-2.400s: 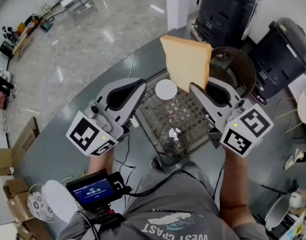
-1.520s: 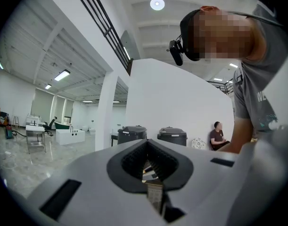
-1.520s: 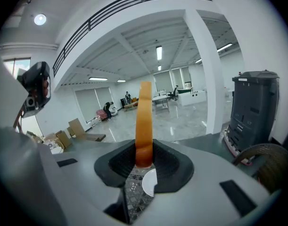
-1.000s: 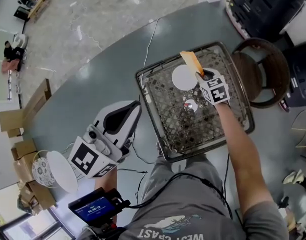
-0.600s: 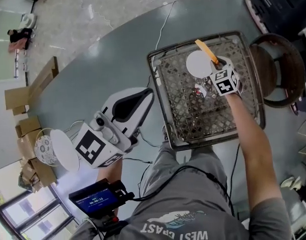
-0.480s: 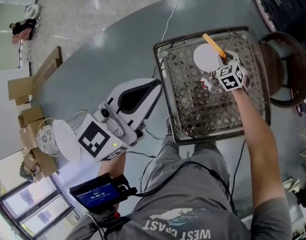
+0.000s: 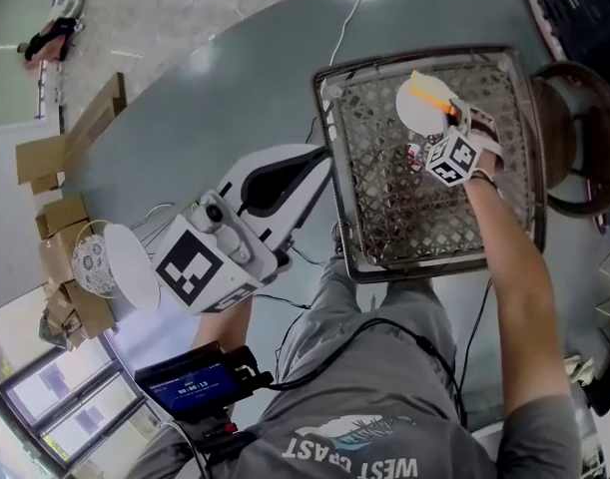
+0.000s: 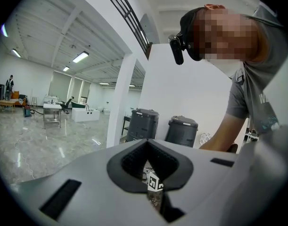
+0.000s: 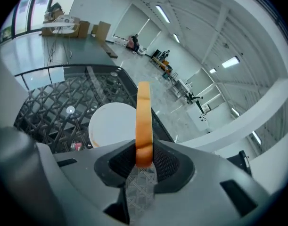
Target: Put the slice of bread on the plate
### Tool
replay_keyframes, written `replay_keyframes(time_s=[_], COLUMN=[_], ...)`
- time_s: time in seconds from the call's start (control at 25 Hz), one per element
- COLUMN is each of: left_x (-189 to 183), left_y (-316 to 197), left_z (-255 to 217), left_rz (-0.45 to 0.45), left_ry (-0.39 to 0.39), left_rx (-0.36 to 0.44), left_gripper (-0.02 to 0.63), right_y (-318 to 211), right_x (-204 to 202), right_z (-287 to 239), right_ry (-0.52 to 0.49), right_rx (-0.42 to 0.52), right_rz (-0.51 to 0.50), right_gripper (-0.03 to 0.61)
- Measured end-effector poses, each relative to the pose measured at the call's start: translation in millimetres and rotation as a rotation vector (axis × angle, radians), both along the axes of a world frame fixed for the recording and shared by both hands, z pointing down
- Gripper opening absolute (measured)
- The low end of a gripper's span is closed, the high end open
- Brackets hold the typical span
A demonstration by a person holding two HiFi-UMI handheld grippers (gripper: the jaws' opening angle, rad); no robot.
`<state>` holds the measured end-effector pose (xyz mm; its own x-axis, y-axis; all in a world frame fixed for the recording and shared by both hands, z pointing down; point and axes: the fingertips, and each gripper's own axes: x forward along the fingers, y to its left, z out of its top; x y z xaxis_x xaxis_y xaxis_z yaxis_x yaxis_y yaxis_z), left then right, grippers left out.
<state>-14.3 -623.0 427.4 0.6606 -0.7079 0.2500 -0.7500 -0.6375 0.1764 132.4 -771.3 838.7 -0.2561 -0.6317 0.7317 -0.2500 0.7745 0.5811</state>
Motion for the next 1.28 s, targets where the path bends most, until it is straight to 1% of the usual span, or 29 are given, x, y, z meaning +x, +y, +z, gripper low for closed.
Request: replay_keyframes(time_s=[0.16, 0.24, 0.4, 0.52, 0.56, 0.6, 0.76, 0.84, 0.92, 0.96, 1.0, 1.04, 1.08, 1.12, 1.16, 1.24, 1.28], left_x=[-4.1, -4.9, -7.0, -11.4, -11.8, -11.3, -8.3, -10.7, -12.2, -12.4, -12.5, -12.9, -13.7, -14.9, -16.4, -20.2, -22.6], left_y=[-1.6, -2.4, -3.5, -4.9, -3.7, -1.3, 4.2, 0.1, -1.3, -0.1, 2.1, 4.6, 6.6, 7.8, 8.6, 11.6, 15.1], left_z=[-1.7, -5.9, -1.6, -2.5, -5.2, -7.9, -4.8, -1.7, -4.2, -6.8, -9.8, -13.2, -17.0, -21.3, -26.7, -43.4, -56.1], left_rz=[-0.002, -0.002, 0.000, 0.002, 0.003, 0.005, 0.011, 0.013, 0.017, 0.020, 0.024, 0.030, 0.036, 0.042, 0.049, 0.068, 0.079], left_ry=[0.001, 0.000, 0.005, 0.009, 0.011, 0.011, 0.012, 0.012, 0.014, 0.016, 0.020, 0.024, 0.029, 0.035, 0.043, 0.064, 0.071], left_rx=[-0.012, -0.021, -0.030, -0.037, -0.038, -0.038, -0.038, -0.030, -0.015, -0.007, 0.000, 0.007, 0.017, 0.030, 0.046, 0.088, 0.112], left_gripper=[0.006, 0.006, 0.006, 0.006, 0.006, 0.006, 0.006, 0.006, 0.006, 0.006, 0.006, 0.006, 0.006, 0.006, 0.006, 0.006, 0.006], right_y=[5.6, 7.1, 14.7, 23.9, 28.0, 32.3, 46.3, 46.0, 43.7, 44.7, 47.8, 51.7, 54.6, 56.4, 58.4, 68.3, 78.1], right_x=[-3.6, -5.0, -10.3, -14.3, -14.2, -13.5, -13.3, -14.5, -13.4, -13.9, -16.8, -22.7, -31.0, -40.9, -51.0, -67.4, -72.7], right_z=[1.9, -1.4, 18.5, 30.2, 29.7, 28.0, 32.8, 36.2, 29.2, 19.6, 4.1, -18.6, -48.9, -86.6, -130.8, -236.5, -297.6], right_ry=[0.122, 0.172, 0.264, 0.312, 0.321, 0.322, 0.290, 0.273, 0.239, 0.194, 0.120, 0.019, -0.105, -0.248, -0.408, -0.751, -0.905], right_rx=[0.038, 0.037, -0.009, -0.089, -0.112, -0.131, -0.224, -0.266, -0.291, -0.305, -0.321, -0.337, -0.350, -0.360, -0.378, -0.429, -0.430], right_rz=[-0.075, -0.106, -0.170, -0.207, -0.213, -0.217, -0.223, -0.214, -0.184, -0.157, -0.123, -0.084, -0.044, -0.010, 0.020, 0.055, 0.047], right_gripper=[0.094, 0.094, 0.110, 0.170, 0.185, 0.186, 0.208, 0.209, 0.209, 0.209, 0.207, 0.206, 0.165, 0.028, 0.006, 0.006, 0.006])
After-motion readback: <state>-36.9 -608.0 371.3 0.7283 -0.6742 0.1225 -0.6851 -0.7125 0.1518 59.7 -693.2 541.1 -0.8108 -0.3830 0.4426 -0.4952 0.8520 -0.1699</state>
